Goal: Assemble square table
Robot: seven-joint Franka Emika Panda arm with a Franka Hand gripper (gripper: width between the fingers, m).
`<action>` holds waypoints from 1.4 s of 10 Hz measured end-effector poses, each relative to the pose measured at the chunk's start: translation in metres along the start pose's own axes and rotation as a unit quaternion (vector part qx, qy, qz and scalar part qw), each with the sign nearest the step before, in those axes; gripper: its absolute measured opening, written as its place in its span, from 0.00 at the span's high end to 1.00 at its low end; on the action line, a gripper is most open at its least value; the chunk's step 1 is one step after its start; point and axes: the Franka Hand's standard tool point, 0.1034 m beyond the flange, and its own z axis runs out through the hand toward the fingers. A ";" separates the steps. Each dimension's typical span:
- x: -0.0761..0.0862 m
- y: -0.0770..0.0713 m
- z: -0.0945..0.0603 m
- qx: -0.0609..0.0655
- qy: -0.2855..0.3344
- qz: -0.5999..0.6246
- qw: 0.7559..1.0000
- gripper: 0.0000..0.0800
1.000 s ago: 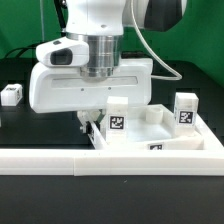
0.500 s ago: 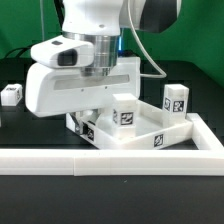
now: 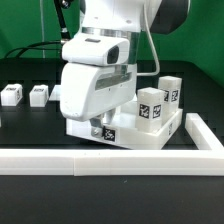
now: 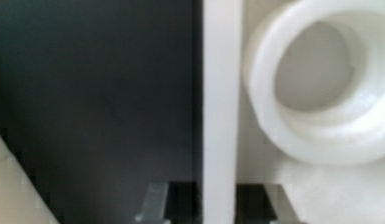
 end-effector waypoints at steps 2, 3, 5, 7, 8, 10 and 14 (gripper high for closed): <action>-0.003 0.002 0.000 -0.002 -0.007 -0.068 0.998 0.91; -0.003 0.002 0.000 -0.003 -0.010 -0.107 0.994 0.91; 0.007 0.000 0.000 0.001 -0.013 -0.238 0.971 0.91; 0.022 0.010 0.000 0.007 0.000 -0.385 0.923 0.91; 0.037 0.011 -0.001 0.012 0.013 -0.438 0.899 0.92; 0.044 0.010 -0.002 0.010 0.012 -0.513 0.859 0.92; 0.032 0.010 0.001 0.018 -0.007 -0.608 0.794 0.92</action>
Offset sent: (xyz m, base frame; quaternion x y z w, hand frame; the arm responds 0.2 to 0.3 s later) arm 0.0040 0.0311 -0.0005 0.0125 0.0465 -0.2967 0.9538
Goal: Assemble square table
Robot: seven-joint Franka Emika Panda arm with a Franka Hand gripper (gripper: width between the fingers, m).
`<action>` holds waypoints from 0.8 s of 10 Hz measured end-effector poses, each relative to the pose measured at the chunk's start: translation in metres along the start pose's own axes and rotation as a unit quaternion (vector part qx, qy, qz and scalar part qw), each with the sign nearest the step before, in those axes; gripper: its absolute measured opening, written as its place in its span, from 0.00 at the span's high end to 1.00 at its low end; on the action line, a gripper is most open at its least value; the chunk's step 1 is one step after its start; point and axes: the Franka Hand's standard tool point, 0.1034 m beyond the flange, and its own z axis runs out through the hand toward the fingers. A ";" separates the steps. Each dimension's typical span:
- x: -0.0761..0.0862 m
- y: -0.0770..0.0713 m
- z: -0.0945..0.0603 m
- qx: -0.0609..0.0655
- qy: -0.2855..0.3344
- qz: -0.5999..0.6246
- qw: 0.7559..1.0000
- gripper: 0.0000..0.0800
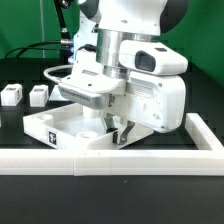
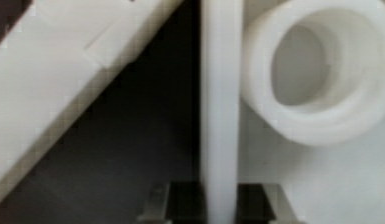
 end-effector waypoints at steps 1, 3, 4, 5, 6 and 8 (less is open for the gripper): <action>0.011 0.006 -0.001 0.020 0.010 -0.055 0.998 0.92; 0.037 0.035 -0.012 0.043 0.042 -0.135 0.989 0.92; 0.045 0.042 -0.015 0.050 0.056 -0.184 0.980 0.92; 0.048 0.044 -0.017 0.049 0.066 -0.228 0.970 0.92; 0.046 0.040 -0.014 0.049 0.068 -0.244 0.966 0.92; 0.045 0.037 -0.011 0.052 0.068 -0.247 0.965 0.92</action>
Offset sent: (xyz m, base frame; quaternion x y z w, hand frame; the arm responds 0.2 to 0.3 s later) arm 0.0138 0.0694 0.0122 0.0043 0.0781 -0.1759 0.9813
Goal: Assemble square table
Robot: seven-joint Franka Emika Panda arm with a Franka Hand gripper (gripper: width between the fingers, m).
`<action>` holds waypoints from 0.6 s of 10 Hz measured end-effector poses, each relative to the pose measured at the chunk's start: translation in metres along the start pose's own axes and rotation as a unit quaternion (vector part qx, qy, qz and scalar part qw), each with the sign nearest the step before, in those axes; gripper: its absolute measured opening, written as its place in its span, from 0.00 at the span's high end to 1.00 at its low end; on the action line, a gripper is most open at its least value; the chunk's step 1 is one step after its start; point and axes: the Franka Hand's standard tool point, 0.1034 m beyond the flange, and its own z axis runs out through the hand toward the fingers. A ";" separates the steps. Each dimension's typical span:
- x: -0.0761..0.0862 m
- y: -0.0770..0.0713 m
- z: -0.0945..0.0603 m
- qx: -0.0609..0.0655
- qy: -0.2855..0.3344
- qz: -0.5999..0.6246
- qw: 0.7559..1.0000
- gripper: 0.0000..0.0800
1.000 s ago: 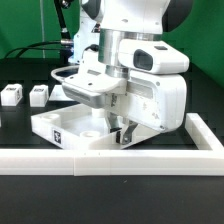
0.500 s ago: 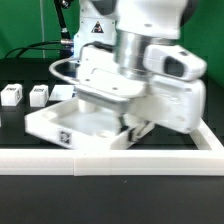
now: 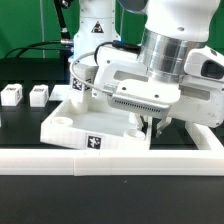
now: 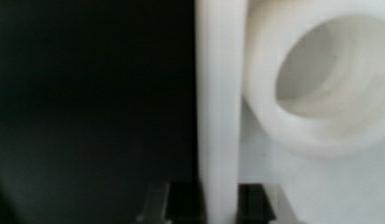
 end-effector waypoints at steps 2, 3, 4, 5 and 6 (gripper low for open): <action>0.000 -0.001 0.002 0.000 0.001 0.002 1.000 0.92; 0.001 -0.003 0.004 -0.005 0.005 -0.043 0.999 0.92; 0.002 0.004 0.001 -0.013 0.005 -0.068 0.998 0.92; 0.004 0.013 0.000 -0.026 0.005 -0.113 0.993 0.92; 0.007 0.018 0.006 -0.036 0.009 -0.129 0.991 0.92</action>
Offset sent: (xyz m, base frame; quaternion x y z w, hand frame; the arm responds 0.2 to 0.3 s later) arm 0.0003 0.0404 0.0075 -0.0852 0.0232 -0.1210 0.9887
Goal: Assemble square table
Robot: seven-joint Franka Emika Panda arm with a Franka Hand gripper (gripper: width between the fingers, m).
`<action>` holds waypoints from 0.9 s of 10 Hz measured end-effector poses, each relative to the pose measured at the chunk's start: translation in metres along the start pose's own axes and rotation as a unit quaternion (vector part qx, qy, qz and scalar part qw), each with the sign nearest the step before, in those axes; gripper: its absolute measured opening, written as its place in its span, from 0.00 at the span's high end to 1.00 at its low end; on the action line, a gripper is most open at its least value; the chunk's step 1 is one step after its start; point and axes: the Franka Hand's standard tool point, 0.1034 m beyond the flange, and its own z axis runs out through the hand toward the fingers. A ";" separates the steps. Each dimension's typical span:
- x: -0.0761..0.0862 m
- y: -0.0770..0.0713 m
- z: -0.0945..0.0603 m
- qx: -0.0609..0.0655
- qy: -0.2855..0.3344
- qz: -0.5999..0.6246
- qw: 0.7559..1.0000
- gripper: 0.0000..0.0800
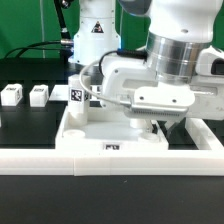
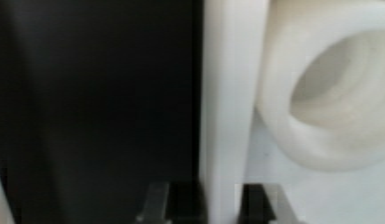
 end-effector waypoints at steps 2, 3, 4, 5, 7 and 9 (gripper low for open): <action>0.001 0.013 0.001 -0.003 0.004 0.017 1.000 0.92; -0.002 0.023 -0.001 0.003 0.007 0.028 1.000 0.92; -0.006 0.029 -0.003 0.007 0.010 0.039 0.999 0.92; -0.006 0.033 -0.003 0.012 0.019 0.050 0.998 0.92; -0.007 0.043 -0.005 0.020 0.036 0.052 0.998 0.92; -0.006 0.043 -0.006 0.022 0.038 0.051 0.998 0.92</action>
Offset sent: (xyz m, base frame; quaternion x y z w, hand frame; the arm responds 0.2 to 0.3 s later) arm 0.0215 0.0283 0.0086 0.0471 0.0068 0.0509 0.9976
